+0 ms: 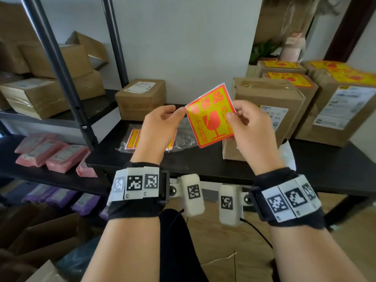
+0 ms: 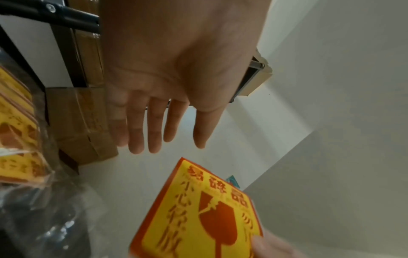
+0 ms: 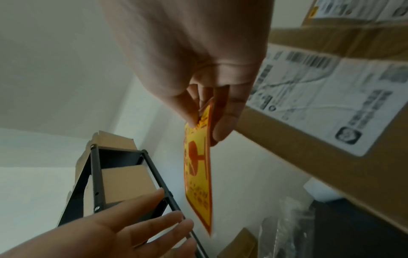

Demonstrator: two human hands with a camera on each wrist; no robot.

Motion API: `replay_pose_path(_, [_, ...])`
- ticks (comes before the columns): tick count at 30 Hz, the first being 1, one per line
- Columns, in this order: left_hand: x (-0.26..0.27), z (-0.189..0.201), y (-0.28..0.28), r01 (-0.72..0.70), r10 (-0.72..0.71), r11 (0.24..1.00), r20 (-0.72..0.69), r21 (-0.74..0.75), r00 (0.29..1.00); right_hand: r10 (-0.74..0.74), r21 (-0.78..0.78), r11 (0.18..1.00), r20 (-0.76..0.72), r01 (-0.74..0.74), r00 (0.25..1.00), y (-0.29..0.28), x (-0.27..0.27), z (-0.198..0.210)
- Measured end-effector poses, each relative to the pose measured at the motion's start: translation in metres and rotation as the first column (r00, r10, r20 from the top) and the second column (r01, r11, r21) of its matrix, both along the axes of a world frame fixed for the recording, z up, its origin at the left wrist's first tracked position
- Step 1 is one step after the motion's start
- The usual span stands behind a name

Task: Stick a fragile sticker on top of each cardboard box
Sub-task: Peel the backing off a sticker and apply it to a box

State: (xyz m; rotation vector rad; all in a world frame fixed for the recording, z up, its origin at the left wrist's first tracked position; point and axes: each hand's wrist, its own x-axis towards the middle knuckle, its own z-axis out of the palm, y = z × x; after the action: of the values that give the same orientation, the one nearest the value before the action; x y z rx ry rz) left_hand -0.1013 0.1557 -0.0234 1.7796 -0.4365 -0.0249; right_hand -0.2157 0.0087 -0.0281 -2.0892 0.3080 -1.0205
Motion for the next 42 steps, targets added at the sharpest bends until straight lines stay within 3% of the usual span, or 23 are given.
replay_pose_path(7, [-0.030,0.003,-0.012,0.188,-0.187,0.982,-0.010,0.021,0.982,0.018,0.074,0.997,-0.078,-0.012,0.997,-0.018,-0.041,-0.004])
replay_pose_path(18, [-0.061,-0.002,-0.029,0.321,-0.320,0.941,-0.029,0.109,0.947,0.043,0.156,0.987,-0.085,-0.030,0.995,-0.036,-0.082,-0.006])
replay_pose_path(28, [-0.073,-0.007,-0.040,0.274,-0.276,0.961,-0.131,-0.030,0.952,-0.169,0.027,0.984,-0.116,0.173,0.979,-0.047,-0.087,-0.017])
replay_pose_path(31, [-0.077,-0.010,-0.046,0.228,-0.235,0.972,-0.150,-0.060,0.960,-0.288,-0.067,0.956,-0.028,0.285,0.957,-0.045,-0.088,-0.017])
replay_pose_path(33, [-0.079,-0.011,-0.049,0.225,-0.233,0.972,-0.149,-0.071,0.961,-0.275,-0.091,0.957,0.008,0.274,0.962,-0.040,-0.089,-0.014])
replay_pose_path(37, [-0.084,-0.013,-0.051,0.291,-0.312,0.947,-0.176,-0.135,0.934,-0.143,-0.108,0.985,-0.076,0.135,0.987,-0.028,-0.090,-0.012])
replay_pose_path(42, [-0.090,-0.012,-0.049,0.373,-0.402,0.910,-0.171,-0.179,0.900,-0.165,-0.208,0.968,-0.092,0.143,0.982,-0.026,-0.086,-0.021])
